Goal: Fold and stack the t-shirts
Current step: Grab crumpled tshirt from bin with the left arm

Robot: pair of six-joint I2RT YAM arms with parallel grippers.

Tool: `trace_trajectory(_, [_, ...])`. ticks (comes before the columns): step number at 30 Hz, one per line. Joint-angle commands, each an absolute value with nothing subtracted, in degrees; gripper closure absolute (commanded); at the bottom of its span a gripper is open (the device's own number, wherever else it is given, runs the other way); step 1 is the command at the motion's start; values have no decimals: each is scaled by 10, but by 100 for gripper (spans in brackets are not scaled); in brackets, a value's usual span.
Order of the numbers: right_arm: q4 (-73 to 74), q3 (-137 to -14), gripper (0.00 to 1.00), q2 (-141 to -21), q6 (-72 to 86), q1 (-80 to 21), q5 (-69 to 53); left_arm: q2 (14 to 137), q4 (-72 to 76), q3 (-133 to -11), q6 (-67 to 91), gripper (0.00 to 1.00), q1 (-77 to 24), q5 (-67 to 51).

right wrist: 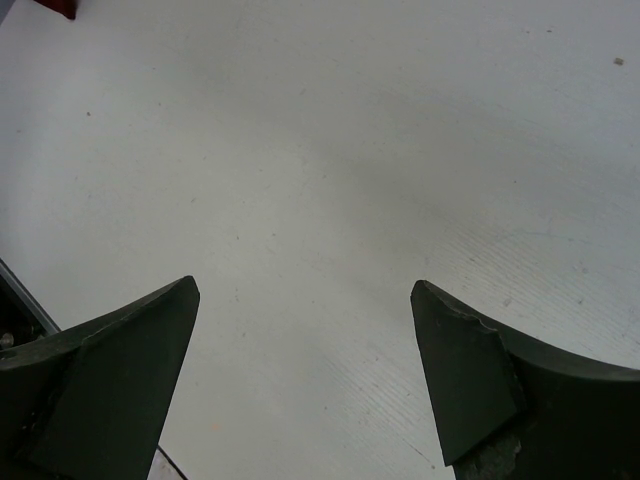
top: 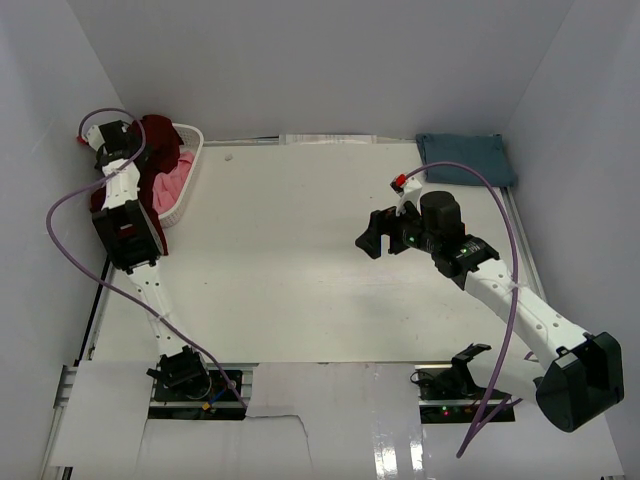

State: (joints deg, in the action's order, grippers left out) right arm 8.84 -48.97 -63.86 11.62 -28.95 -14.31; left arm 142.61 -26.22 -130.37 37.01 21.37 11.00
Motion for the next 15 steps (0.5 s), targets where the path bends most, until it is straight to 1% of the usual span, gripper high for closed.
trace_trajectory(1, [64,-490,7,-642,117,-288,-147,1437,-236,-1334,379,7,218,122])
trace_trajectory(2, [63,-488,7,-643,117,-288,-148,1440,-229,-1332,378,9,218,126])
trace_trajectory(4, [62,-487,7,-644,117,-288,-148,1447,-211,-1322,376,25,222,116])
trace_trajectory(5, [62,-487,7,-644,117,-288,-149,1448,-207,-1318,380,49,227,111])
trace_trajectory(7, [60,-485,7,-643,118,-288,-149,1445,-183,-1295,402,75,233,84])
trace_trajectory(9, [60,-485,7,-645,119,-288,-149,1424,-154,-1268,411,91,236,44])
trace_trajectory(12, [57,-484,7,-648,120,-288,-153,1386,-106,-1231,417,96,235,9])
trace_trajectory(15, [56,-483,7,-650,120,-289,-153,1356,-106,-1229,420,96,229,-21])
